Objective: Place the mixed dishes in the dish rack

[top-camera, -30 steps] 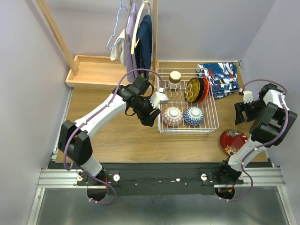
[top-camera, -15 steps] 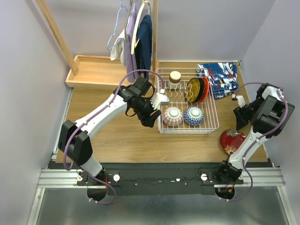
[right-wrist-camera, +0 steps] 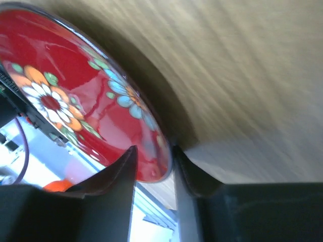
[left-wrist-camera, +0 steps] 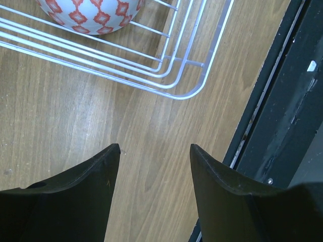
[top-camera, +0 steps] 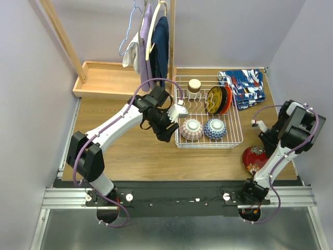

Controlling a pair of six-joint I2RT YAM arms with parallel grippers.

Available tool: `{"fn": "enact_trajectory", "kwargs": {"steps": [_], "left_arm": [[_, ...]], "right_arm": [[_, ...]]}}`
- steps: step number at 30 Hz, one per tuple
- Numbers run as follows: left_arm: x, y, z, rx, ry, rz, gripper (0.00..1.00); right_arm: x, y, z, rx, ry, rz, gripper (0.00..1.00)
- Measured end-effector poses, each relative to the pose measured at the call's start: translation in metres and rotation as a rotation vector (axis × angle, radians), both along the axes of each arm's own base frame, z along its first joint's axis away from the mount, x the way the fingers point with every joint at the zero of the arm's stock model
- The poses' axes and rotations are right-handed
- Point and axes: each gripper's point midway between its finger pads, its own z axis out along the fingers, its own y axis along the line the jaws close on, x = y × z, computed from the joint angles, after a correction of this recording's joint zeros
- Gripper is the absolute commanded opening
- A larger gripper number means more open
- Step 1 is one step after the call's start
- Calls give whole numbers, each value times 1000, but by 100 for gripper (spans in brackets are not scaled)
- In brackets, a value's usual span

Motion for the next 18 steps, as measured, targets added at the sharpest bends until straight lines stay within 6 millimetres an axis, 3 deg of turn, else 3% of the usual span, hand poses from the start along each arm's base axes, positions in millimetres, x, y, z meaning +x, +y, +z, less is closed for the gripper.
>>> {"fn": "enact_trajectory", "kwargs": {"steps": [1, 4, 10, 13, 18], "left_arm": [[0, 0, 0, 0, 1, 0, 67], [0, 0, 0, 1, 0, 0, 67], [-1, -1, -1, 3, -2, -5, 67], [0, -1, -1, 6, -6, -5, 66], [4, 4, -8, 33, -28, 16, 63]], "right_arm": [[-4, 2, -1, 6, 13, 5, 21], [-9, 5, -3, 14, 31, 0, 1], [-9, 14, 11, 42, 72, -59, 0], [19, 4, 23, 0, -7, -124, 0], [86, -25, 69, -164, -243, -267, 1]]}}
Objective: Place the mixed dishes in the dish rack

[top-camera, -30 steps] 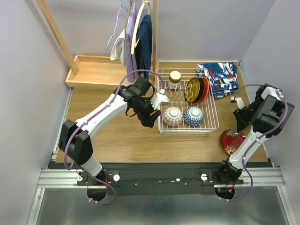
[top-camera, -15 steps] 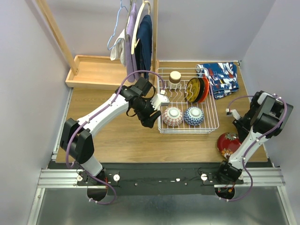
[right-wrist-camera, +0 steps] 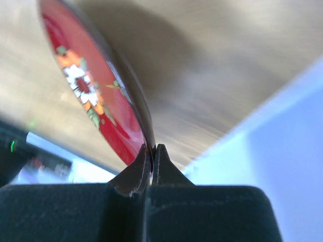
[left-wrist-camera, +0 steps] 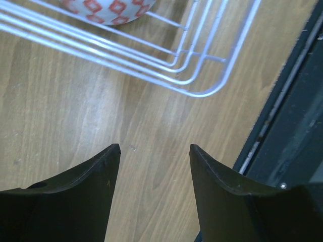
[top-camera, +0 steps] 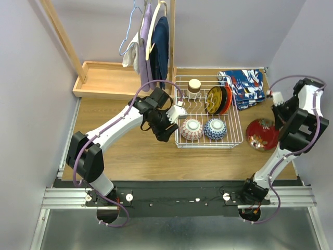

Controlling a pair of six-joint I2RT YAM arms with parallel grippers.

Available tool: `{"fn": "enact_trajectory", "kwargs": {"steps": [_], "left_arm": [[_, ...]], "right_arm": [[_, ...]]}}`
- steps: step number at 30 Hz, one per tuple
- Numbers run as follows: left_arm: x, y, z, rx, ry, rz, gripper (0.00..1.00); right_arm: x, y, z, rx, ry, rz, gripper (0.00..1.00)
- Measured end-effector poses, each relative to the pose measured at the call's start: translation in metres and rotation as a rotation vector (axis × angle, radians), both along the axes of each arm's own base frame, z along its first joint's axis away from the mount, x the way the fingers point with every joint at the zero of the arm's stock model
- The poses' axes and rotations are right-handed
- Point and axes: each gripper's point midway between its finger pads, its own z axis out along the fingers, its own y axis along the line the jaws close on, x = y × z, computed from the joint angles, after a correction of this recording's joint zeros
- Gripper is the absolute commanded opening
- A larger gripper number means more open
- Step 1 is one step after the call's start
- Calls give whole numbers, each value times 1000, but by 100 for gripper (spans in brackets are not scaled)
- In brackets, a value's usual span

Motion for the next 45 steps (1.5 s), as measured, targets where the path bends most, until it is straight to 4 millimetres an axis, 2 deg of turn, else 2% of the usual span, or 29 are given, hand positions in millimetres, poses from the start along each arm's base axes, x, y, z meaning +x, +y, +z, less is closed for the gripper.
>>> {"fn": "enact_trajectory", "kwargs": {"steps": [4, 6, 8, 9, 12, 14, 15, 16, 19, 23, 26, 29, 33, 34, 35, 37, 39, 45], "left_arm": [[12, 10, -10, 58, -48, 63, 57], [20, 17, -15, 87, -75, 103, 49], [27, 22, -19, 107, -98, 140, 40], [28, 24, -20, 112, -105, 147, 29], [32, 28, -27, 122, -113, 178, 12], [31, 26, -29, 113, -106, 193, 9], [32, 24, -28, 104, -107, 197, 3], [32, 21, -26, 96, -106, 199, 0], [36, 2, -19, 60, -101, 185, 0], [41, -41, -5, 1, -112, 123, 0], [36, -70, 10, -48, -122, 72, 0], [26, -88, 15, -74, -117, 29, 3], [17, -92, 14, -75, -104, 11, 24], [16, -91, 14, -73, -104, 13, 33], [15, -88, 14, -70, -102, 16, 37], [10, -80, 18, -70, -105, 22, 50], [2, -68, 35, -89, -127, 29, 54], [-10, -40, 108, -214, -276, 51, 56]], "right_arm": [[38, -11, 46, -138, -205, -114, 0], [46, -9, 69, -200, -277, -148, 0], [50, 0, 89, -249, -333, -174, 0], [53, 7, 99, -271, -366, -185, 0], [62, 27, 126, -326, -464, -212, 0], [71, 40, 148, -353, -551, -248, 0], [75, 45, 159, -359, -598, -269, 0], [78, 50, 171, -365, -643, -291, 0], [86, 57, 210, -378, -779, -381, 0], [97, 60, 255, -402, -920, -522, 0], [104, 72, 274, -426, -991, -586, 1], [114, 113, 284, -444, -1042, -584, 0], [133, 181, 282, -402, -1080, -574, 1], [135, 191, 280, -390, -1079, -576, 1], [137, 202, 276, -375, -1075, -589, 0], [139, 216, 270, -361, -1068, -616, 0], [137, 228, 264, -345, -1048, -659, 0], [130, 237, 252, -301, -994, -769, 0]]}}
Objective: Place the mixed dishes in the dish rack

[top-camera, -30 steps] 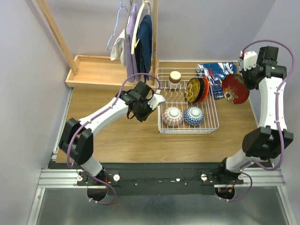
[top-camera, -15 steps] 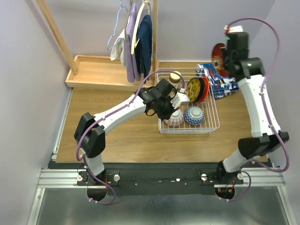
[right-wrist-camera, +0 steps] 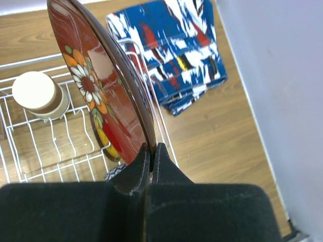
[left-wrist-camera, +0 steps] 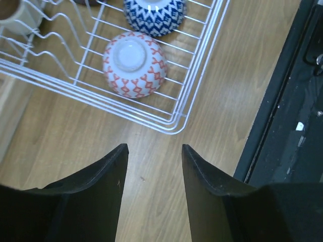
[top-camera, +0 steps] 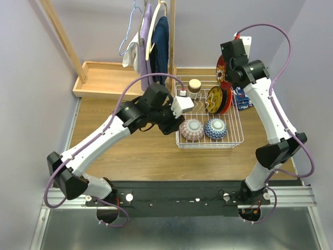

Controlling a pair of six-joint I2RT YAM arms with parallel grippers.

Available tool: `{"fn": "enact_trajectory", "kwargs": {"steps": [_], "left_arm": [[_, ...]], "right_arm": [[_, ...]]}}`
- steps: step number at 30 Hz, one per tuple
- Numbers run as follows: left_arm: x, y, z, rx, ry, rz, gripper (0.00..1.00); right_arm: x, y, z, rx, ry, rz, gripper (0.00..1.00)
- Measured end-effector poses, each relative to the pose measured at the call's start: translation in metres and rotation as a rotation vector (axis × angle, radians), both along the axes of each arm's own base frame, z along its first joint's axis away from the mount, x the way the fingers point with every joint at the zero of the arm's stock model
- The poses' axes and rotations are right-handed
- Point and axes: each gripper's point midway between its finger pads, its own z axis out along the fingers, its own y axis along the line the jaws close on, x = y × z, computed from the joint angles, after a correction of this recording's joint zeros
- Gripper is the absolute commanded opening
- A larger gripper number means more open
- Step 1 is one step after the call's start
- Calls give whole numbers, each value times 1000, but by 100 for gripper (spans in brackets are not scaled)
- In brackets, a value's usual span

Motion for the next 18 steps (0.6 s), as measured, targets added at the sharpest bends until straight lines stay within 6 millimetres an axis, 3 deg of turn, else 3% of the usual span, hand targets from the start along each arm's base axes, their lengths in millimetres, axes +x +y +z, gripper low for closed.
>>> {"fn": "enact_trajectory", "kwargs": {"steps": [3, 9, 15, 18], "left_arm": [[5, 13, 6, -12, -21, 34, 56], [27, 46, -21, 38, 35, 151, 57], [47, 73, -20, 23, 39, 255, 58], [47, 81, -18, 11, 39, 279, 58]], "right_arm": [[-5, 4, -10, 16, 24, -18, 0], [-4, 24, -37, 10, 77, -24, 0], [0, 34, -60, -28, 108, -63, 1], [-3, 36, -65, -38, 114, -85, 1]]}}
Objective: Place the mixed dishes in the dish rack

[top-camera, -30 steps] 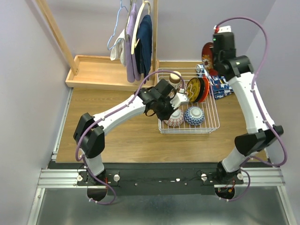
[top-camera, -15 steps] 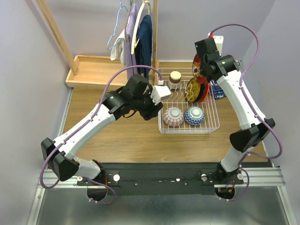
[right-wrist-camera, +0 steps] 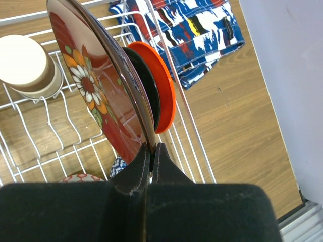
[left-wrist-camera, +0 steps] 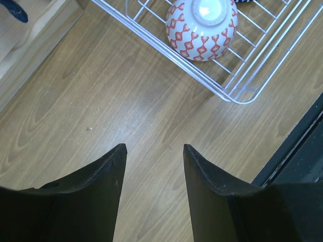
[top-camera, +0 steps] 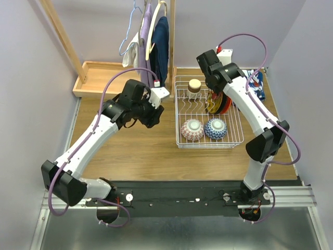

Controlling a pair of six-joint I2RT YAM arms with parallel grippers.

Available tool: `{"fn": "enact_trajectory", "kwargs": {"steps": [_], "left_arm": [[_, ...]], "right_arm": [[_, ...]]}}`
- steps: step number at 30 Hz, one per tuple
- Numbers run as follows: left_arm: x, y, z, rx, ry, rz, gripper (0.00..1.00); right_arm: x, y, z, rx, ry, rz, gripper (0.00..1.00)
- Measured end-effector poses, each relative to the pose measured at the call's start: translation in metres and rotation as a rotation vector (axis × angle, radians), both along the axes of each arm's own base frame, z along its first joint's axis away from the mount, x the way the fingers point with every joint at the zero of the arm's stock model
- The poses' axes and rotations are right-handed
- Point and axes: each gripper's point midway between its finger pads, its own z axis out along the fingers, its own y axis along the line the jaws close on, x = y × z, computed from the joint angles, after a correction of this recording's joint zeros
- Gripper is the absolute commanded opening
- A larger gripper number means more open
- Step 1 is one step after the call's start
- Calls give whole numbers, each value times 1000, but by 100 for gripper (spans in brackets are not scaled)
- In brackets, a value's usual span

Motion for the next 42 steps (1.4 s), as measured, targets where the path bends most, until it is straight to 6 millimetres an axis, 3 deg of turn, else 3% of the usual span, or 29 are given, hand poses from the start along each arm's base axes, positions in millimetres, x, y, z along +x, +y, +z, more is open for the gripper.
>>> {"fn": "enact_trajectory", "kwargs": {"steps": [8, 21, 25, 26, 28, 29, 31, 32, 35, 42], "left_arm": [[-6, 19, -1, -36, 12, 50, 58], [-9, 39, -5, -78, 36, 118, 59], [-9, 41, -6, -87, 41, 125, 59], [-9, 41, -6, -88, 41, 126, 59], [-8, 42, -6, -89, 42, 130, 59], [-8, 42, -6, -90, 42, 130, 59], [-8, 42, -6, -92, 43, 132, 64], [-7, 42, -6, -93, 42, 133, 97], [-4, 41, -8, -98, 51, 139, 99], [8, 50, -8, -125, 62, 199, 99]], "right_arm": [[3, 0, -16, -23, 12, -55, 1], [10, 5, -71, -88, 131, -76, 1], [8, 11, -83, -73, 171, -49, 22], [6, 13, -87, -69, 190, -36, 40], [2, 17, -95, -57, 219, -14, 63], [-1, 18, -99, -54, 239, 4, 81], [-10, 20, -103, -35, 274, 31, 97], [-13, 21, -101, -28, 283, 48, 100], [-15, 25, -82, 2, 255, 100, 100], [-10, 15, -9, 143, 73, 199, 100]]}}
